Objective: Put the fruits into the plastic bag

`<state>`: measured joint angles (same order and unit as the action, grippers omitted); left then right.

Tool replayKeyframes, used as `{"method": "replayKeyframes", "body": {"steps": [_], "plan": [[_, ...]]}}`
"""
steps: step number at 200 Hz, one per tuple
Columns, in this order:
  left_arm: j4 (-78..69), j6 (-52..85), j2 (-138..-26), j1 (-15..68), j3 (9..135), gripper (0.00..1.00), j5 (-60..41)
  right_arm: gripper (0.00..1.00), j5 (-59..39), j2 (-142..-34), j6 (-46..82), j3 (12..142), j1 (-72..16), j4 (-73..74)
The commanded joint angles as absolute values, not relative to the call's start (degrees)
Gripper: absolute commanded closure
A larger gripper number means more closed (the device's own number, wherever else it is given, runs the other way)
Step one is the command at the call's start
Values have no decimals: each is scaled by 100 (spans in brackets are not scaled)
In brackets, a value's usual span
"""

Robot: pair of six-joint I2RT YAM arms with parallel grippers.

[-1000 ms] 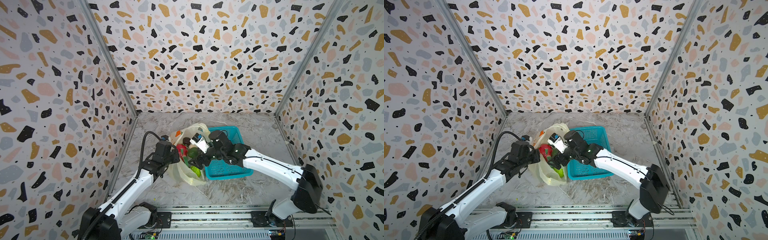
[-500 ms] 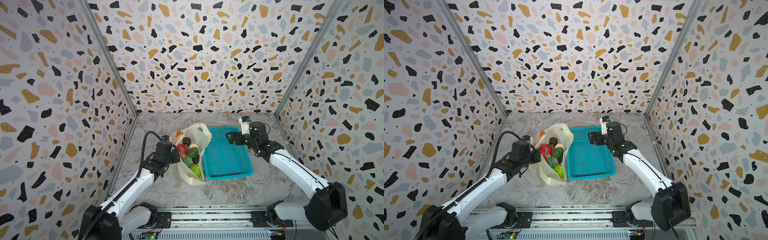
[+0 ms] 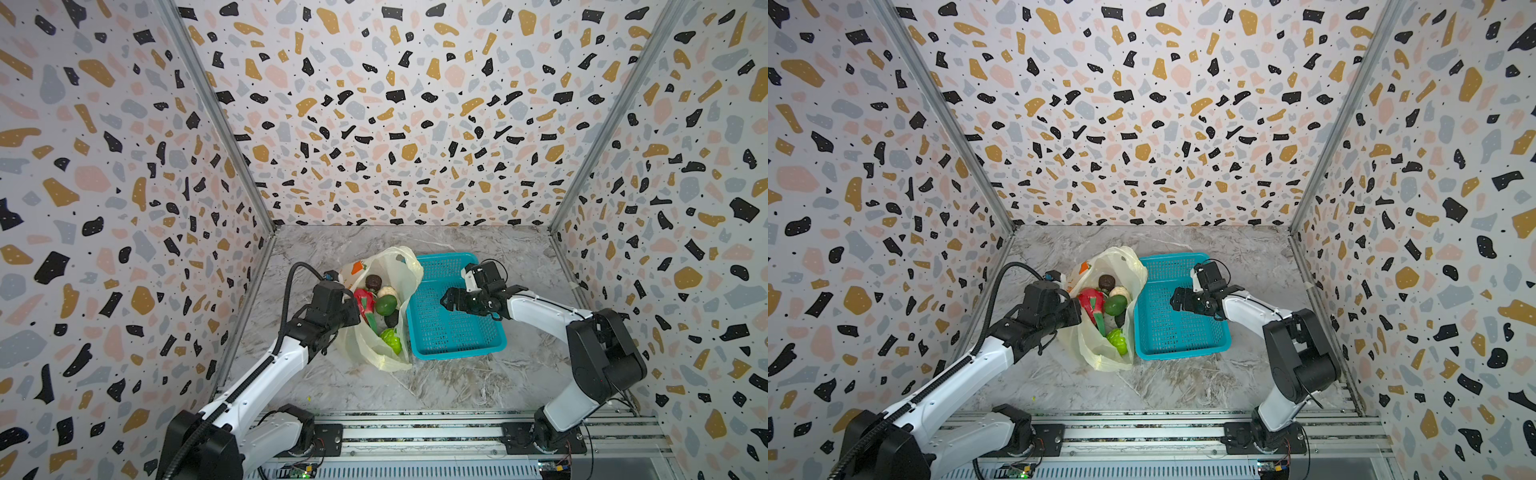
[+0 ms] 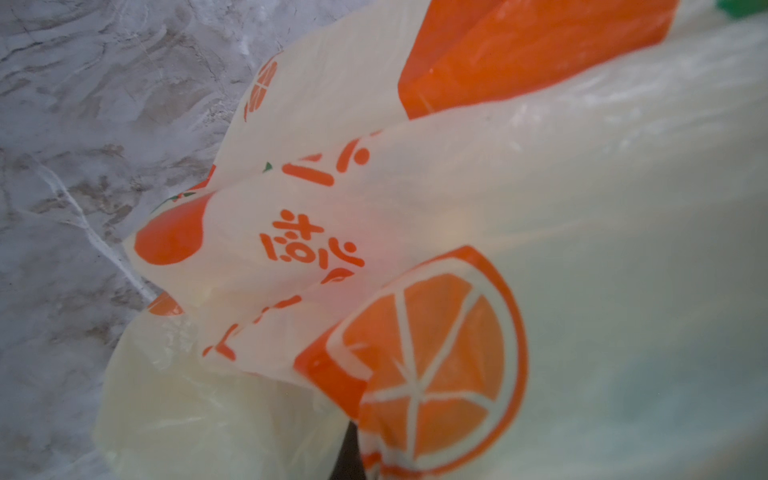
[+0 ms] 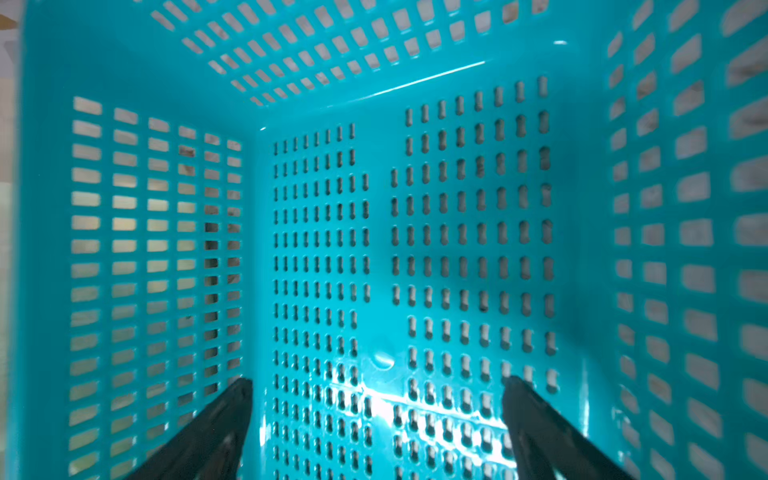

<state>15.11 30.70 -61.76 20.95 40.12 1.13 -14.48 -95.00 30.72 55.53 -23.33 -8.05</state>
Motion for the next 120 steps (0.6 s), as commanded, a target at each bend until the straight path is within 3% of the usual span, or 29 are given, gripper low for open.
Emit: {"method": "replayKeyframes", "body": {"steps": [1, 70, 120], "plan": [[1428, 3058, -6110, 2092, 4078, 100, 79, 5, -1034, -9721, 3102, 5855, -2050, -731], [1503, 2988, -6065, 2092, 4114, 100, 158, 5, -1003, -9667, 2564, 6495, -1300, -1060], [1452, 2987, -6170, 2092, 4170, 100, 124, 8, -1729, -8660, 1525, 6470, -2433, -1136]]}}
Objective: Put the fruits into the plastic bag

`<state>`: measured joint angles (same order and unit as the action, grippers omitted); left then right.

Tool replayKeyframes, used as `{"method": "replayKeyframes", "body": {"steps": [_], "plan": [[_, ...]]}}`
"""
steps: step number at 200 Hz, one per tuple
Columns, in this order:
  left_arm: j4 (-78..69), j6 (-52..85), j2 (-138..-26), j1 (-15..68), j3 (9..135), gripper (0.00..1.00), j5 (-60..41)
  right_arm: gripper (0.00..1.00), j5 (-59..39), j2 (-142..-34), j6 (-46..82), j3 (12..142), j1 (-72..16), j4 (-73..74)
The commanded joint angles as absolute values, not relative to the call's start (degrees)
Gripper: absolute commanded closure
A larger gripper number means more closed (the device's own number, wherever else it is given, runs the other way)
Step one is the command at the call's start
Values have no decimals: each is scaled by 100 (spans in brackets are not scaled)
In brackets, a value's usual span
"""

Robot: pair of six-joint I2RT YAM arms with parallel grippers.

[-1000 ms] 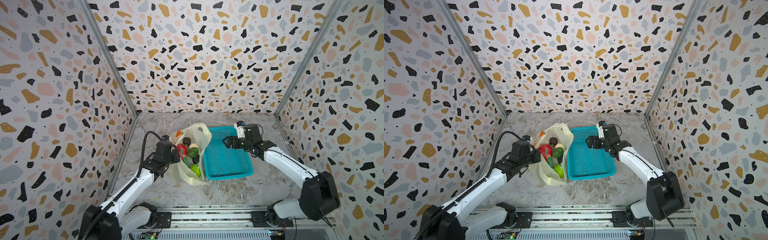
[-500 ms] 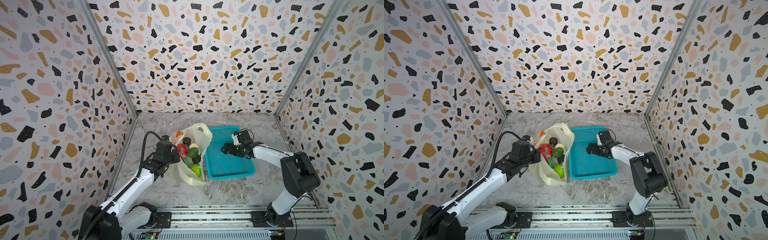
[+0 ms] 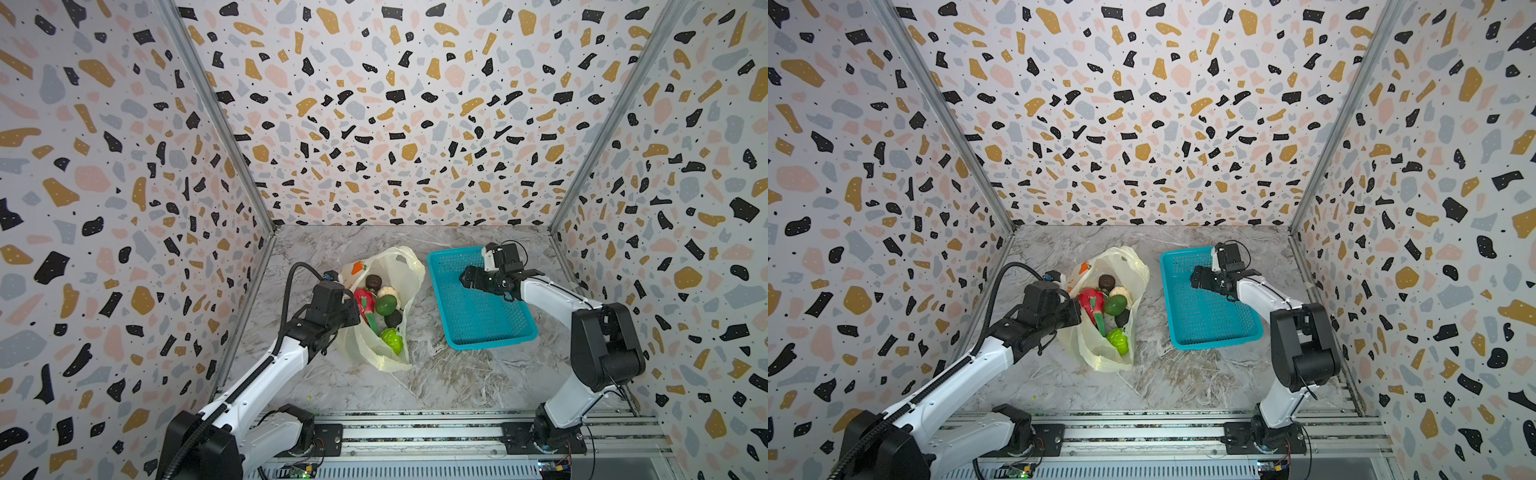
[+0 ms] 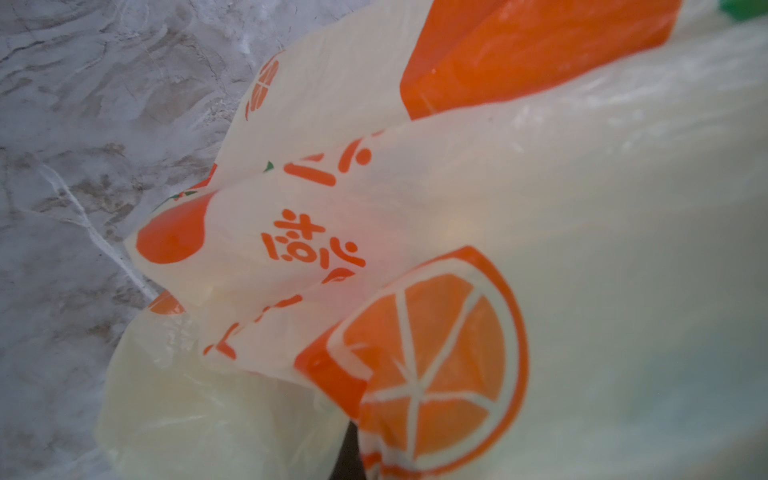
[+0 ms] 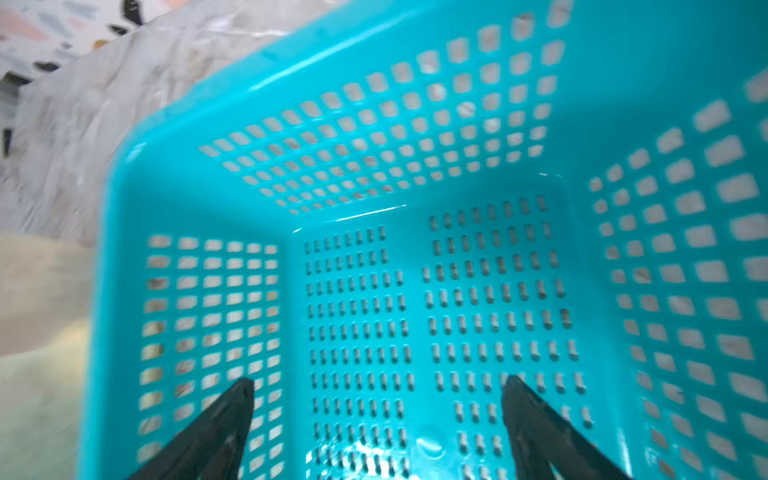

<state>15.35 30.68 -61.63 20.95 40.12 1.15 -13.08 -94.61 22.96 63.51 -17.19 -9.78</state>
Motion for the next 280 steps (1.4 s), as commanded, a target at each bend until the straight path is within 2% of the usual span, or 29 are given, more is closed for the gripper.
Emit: {"method": "replayKeyframes", "body": {"steps": [1, 29, 68, 110, 158, 195, 219, 237, 253, 257, 280], "plan": [[1447, 2988, -6170, 2092, 4173, 100, 123, 8, -1730, -8632, 1505, 6460, -2469, -1139], [1428, 2967, -6179, 2092, 4158, 100, 150, 10, -1904, -7912, 1204, 6139, -3352, -1199], [1381, 2978, -6270, 2098, 4157, 100, 88, 19, -2813, -7713, 1296, 5650, -3832, -1193], [1406, 2997, -6303, 2094, 4230, 100, 75, 25, -3042, -8417, 1287, 5708, -4500, -950], [1477, 2981, -6210, 2096, 4219, 100, 167, 31, -2892, -9127, 1581, 5796, -4562, -509], [1485, 2988, -6222, 2092, 4223, 100, 141, 35, -3138, -9586, 1846, 5847, -4617, -128], [1511, 2988, -6197, 2092, 4236, 100, 158, 50, -3208, -9773, 1961, 5821, -4695, 67], [1520, 2988, -6189, 2092, 4262, 100, 176, 78, -3243, -9757, 1971, 5784, -4737, 174], [1562, 2972, -6187, 2096, 4327, 100, 142, 98, -3227, -9593, 1863, 5870, -4724, 33], [1579, 2965, -6187, 2096, 4347, 100, 132, 100, -3226, -9526, 1828, 5924, -4713, -37], [1714, 2895, -6183, 2092, 4533, 100, 48, 100, -3300, -9123, 1601, 6350, -4618, -564]]}}
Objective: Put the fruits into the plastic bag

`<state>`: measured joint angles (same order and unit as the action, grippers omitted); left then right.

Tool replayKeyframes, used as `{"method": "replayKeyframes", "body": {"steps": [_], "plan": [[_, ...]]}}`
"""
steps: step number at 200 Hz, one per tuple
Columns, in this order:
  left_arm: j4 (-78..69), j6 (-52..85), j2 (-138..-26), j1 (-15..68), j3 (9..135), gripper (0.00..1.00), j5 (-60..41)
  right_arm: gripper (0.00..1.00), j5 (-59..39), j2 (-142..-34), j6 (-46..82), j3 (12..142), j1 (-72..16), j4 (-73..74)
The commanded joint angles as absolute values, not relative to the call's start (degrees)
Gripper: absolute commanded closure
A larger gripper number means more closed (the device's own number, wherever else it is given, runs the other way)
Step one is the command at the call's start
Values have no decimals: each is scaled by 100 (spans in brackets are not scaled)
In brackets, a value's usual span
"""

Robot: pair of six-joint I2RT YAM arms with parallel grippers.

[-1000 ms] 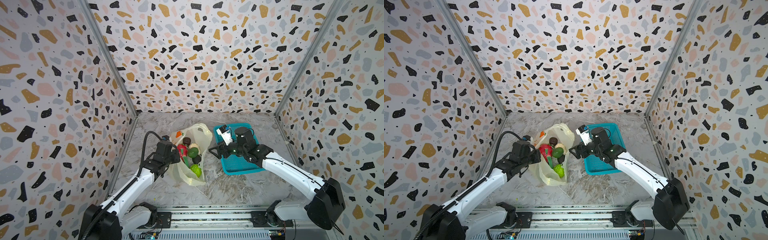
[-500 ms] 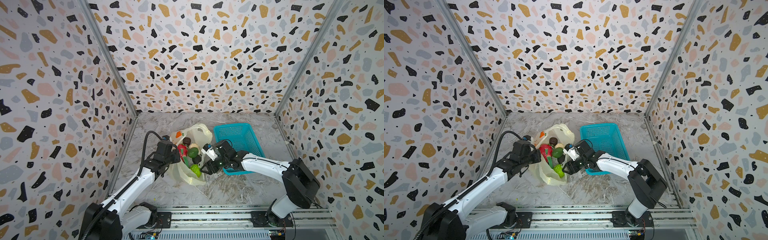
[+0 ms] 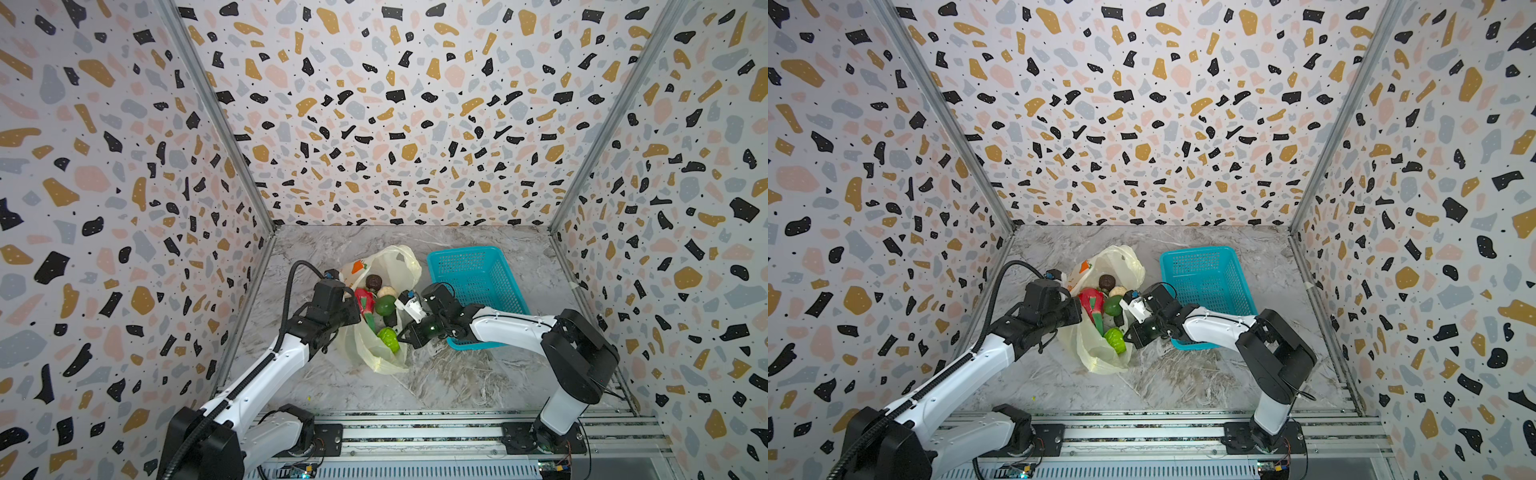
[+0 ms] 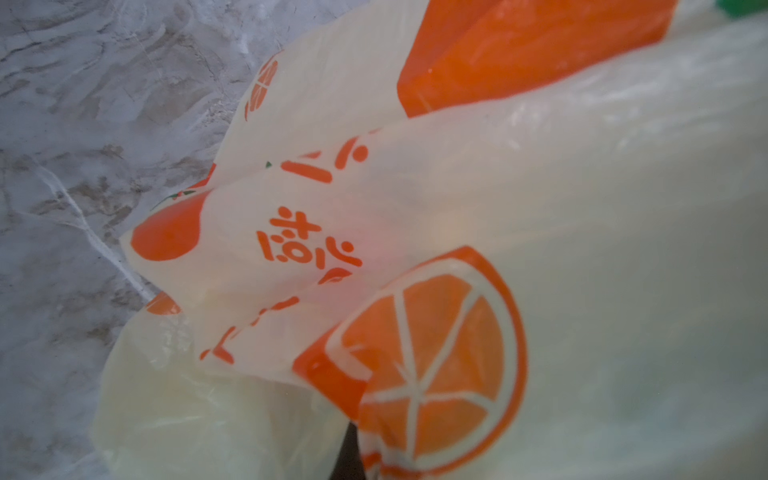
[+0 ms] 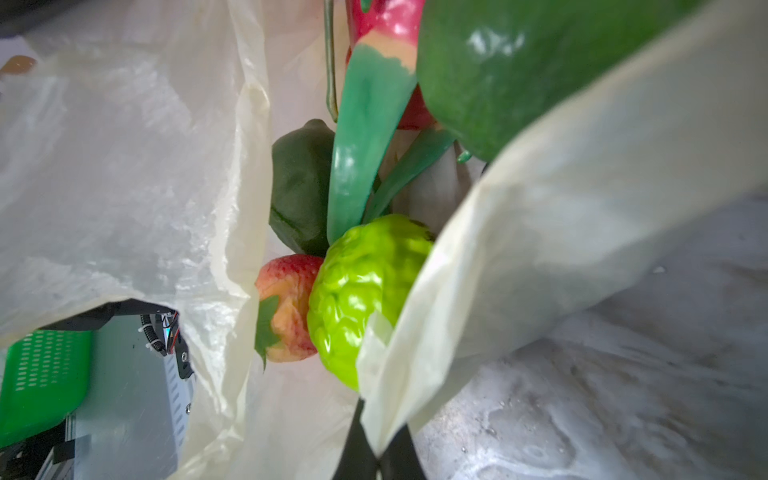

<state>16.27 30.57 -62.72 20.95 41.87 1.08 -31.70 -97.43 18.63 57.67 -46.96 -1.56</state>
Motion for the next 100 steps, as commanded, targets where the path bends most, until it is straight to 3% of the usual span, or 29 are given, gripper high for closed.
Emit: {"method": "replayKeyframes", "body": {"steps": [1, 48, 100], "plan": [[1723, 2898, -6181, 2092, 4538, 100, 41, 100, -3307, -9105, 1587, 6374, -4612, -585], [2191, 2801, -6181, 2092, 5130, 100, -297, 100, -3260, -8960, 1017, 8017, -4310, -2243], [2477, 2839, -6027, 2096, 5629, 100, -771, 100, -2767, -9060, 677, 9199, -4059, -3134]]}}
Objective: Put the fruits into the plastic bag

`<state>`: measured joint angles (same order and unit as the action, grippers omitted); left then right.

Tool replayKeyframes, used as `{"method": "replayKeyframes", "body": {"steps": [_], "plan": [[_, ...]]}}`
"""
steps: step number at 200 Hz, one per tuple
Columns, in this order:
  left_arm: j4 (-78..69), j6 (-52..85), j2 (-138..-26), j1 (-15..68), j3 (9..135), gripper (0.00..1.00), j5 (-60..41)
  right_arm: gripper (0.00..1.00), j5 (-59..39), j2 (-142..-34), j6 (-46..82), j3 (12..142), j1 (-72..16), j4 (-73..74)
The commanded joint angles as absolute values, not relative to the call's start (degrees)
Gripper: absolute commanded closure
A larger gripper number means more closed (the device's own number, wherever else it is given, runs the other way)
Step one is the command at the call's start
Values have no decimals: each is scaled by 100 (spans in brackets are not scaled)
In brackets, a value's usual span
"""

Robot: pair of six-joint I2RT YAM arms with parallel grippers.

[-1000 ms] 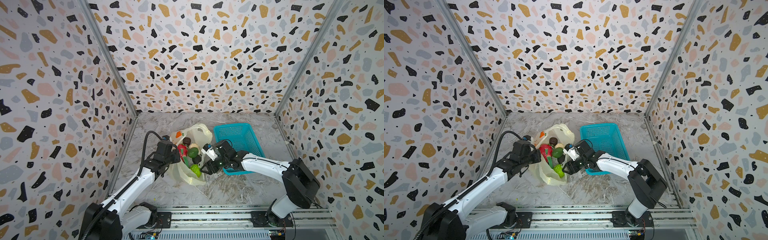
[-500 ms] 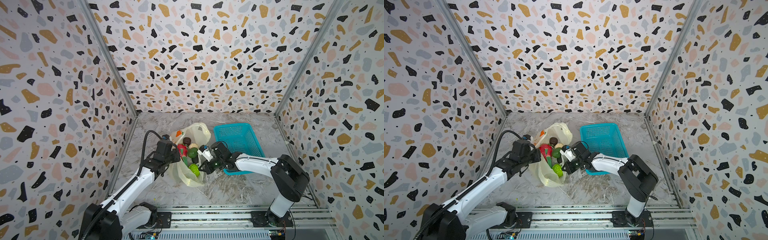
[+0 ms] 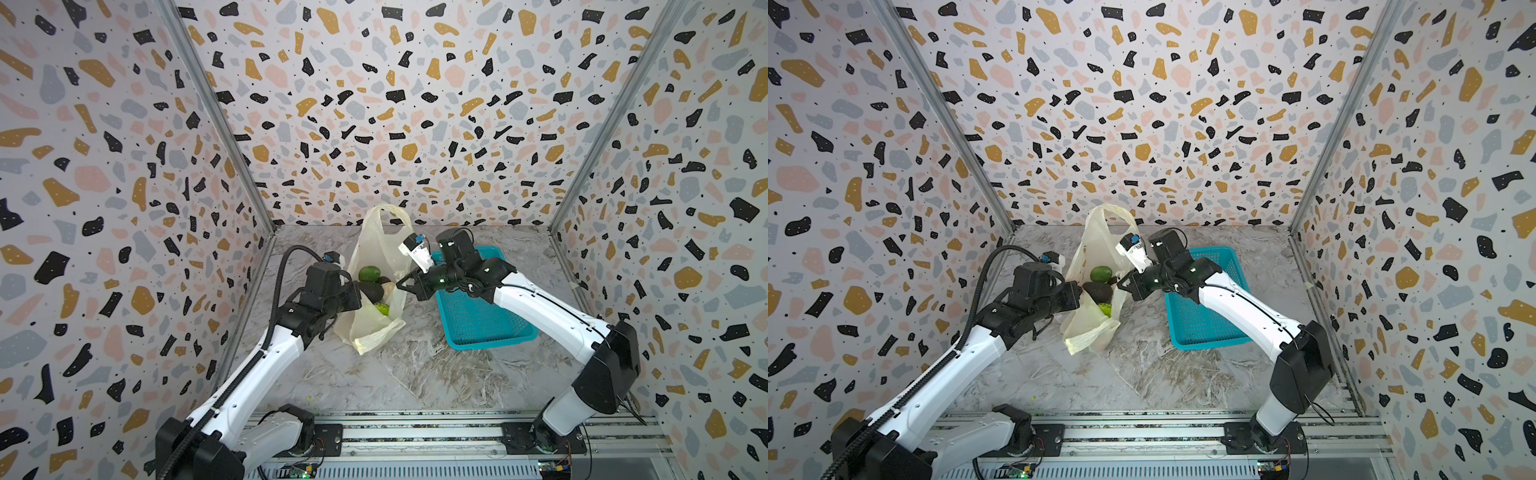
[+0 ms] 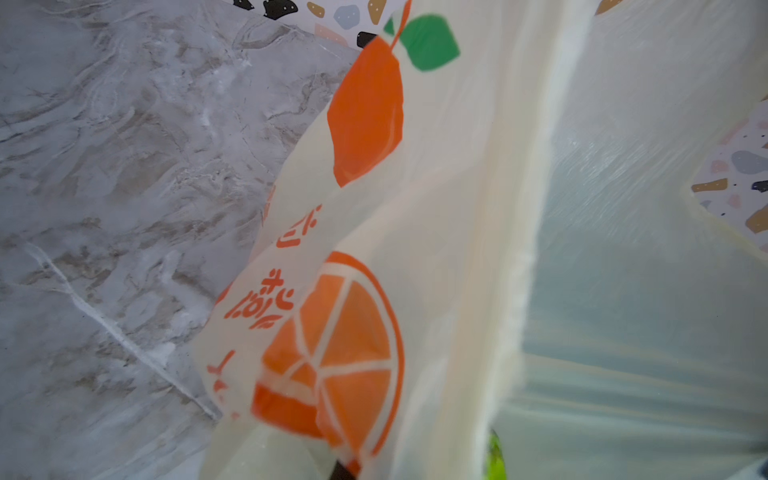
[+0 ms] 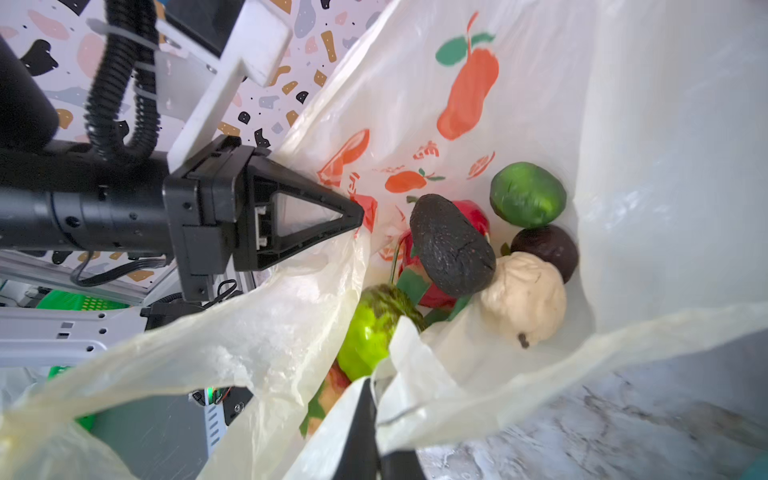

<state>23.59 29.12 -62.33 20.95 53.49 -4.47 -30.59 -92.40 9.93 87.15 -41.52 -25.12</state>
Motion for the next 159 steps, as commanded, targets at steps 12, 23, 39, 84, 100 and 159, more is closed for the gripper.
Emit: {"method": "replayKeyframes", "body": {"steps": [12, 23, 39, 84, 100, 159], "plan": [[2477, 2839, -5999, 2092, 5733, 100, -923, 100, -2616, -9070, 677, 9310, -3957, -3226], [2462, 2775, -5997, 2095, 5845, 100, -1176, 100, -2480, -9088, 719, 9352, -3874, -3260], [2258, 2733, -5995, 2092, 5897, 100, -1685, 100, -2180, -9087, 719, 9352, -3837, -3282], [1413, 2893, -6112, 2093, 5359, 100, -2989, 100, -1364, -9364, 993, 9095, -3836, -3233], [1558, 2739, -6164, 2092, 5144, 100, -2580, 100, -1380, -9484, 1119, 8907, -3841, -3084], [1517, 2840, -6384, 2092, 4686, 100, -1360, 100, -1627, -10015, 1420, 8520, -3852, -2685]]}}
